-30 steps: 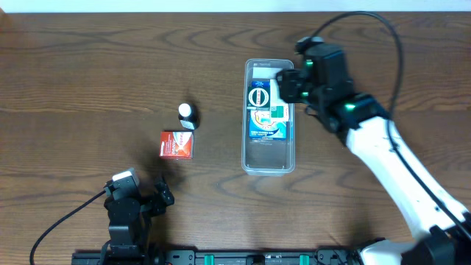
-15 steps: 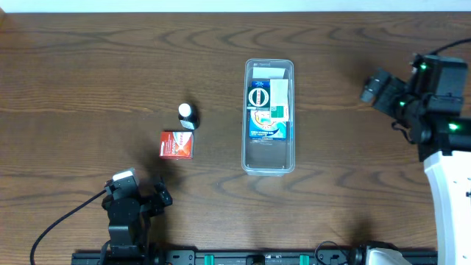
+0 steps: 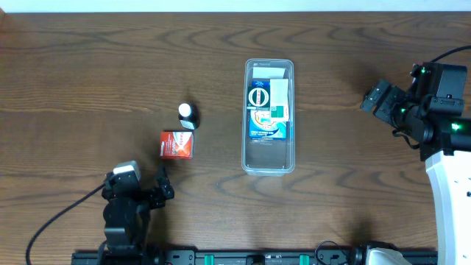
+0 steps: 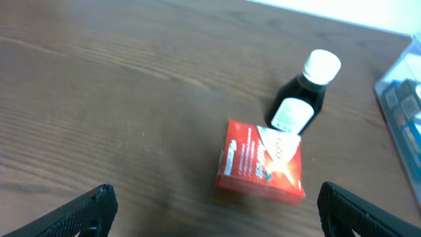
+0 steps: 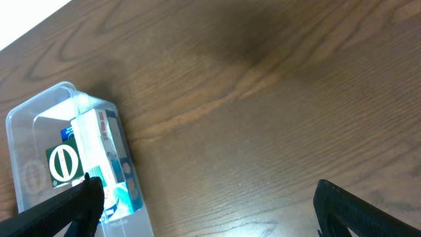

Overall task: Pack container
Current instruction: 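Reach the left gripper over the white-capped bottle and grasp its cap, then carry the bottle with the left gripper and lower it into the container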

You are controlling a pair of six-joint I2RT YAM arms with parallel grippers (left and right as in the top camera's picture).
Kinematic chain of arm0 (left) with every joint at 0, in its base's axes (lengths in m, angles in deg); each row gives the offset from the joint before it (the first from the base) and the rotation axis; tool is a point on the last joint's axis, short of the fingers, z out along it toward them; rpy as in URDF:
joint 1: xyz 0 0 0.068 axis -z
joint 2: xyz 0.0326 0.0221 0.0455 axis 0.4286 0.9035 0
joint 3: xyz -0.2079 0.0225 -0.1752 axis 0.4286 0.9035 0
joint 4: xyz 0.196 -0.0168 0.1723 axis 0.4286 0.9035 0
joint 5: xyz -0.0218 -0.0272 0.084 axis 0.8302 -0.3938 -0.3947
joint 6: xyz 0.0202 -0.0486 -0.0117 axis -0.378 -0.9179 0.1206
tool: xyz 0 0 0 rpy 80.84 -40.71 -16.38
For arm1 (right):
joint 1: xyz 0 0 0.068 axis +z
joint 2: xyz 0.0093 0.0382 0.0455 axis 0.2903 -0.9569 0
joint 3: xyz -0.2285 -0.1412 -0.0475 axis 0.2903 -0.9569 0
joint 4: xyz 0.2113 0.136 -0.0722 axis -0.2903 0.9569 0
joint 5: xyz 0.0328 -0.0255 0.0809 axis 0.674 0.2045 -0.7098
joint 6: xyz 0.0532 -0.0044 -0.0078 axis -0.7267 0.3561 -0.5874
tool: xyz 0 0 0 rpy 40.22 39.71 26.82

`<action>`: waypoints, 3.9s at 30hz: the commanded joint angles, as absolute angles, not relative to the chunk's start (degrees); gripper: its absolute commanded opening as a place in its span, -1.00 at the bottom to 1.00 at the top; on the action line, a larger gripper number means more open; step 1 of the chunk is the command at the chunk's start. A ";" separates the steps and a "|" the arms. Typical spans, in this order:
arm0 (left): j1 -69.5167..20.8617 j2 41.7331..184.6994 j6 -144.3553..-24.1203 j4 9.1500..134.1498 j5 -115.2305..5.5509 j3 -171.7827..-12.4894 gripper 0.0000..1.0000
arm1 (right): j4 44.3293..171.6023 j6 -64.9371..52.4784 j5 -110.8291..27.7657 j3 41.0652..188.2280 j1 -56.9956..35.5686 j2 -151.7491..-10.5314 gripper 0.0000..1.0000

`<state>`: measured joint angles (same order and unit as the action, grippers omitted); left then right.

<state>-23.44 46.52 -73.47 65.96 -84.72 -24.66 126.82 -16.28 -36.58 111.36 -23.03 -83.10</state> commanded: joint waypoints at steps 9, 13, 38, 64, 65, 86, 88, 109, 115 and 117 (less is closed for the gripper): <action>-23.68 87.17 -73.28 81.28 -85.44 -62.94 0.96 | 126.88 -16.50 -36.76 111.27 -23.29 -83.01 0.99; -23.68 98.60 -73.36 88.10 -83.76 -71.79 0.96 | 126.88 -16.50 -36.76 111.27 -23.29 -83.01 0.98; -18.85 125.84 -64.45 86.04 -75.58 -72.07 0.97 | 126.88 -16.50 -36.76 111.27 -23.29 -83.01 0.99; -17.41 128.79 -64.12 67.25 -74.86 -75.50 0.96 | 126.88 -16.50 -36.76 111.27 -23.29 -83.01 0.99; -17.23 129.38 -64.10 66.83 -74.34 -75.50 0.96 | 126.88 -16.50 -36.76 111.27 -23.29 -83.01 0.98; -15.92 133.69 -64.01 63.97 -72.87 -75.50 0.08 | 126.90 -16.50 -36.76 111.27 -23.29 -83.01 0.99; -15.92 134.28 -63.81 63.92 -73.05 -75.50 0.06 | 126.88 -16.50 -36.76 111.27 -23.29 -83.01 0.98; -15.90 128.05 -63.00 65.98 -76.04 -75.92 -0.39 | 126.88 -16.50 -36.76 111.27 -23.29 -83.01 0.99; -13.45 118.80 -63.38 71.40 -76.11 -78.26 -0.56 | 126.88 -16.50 -36.76 111.27 -23.29 -83.01 0.99; -11.07 115.61 -65.65 72.43 -76.52 -78.83 -0.56 | 126.88 -16.50 -36.76 111.27 -23.29 -83.01 0.99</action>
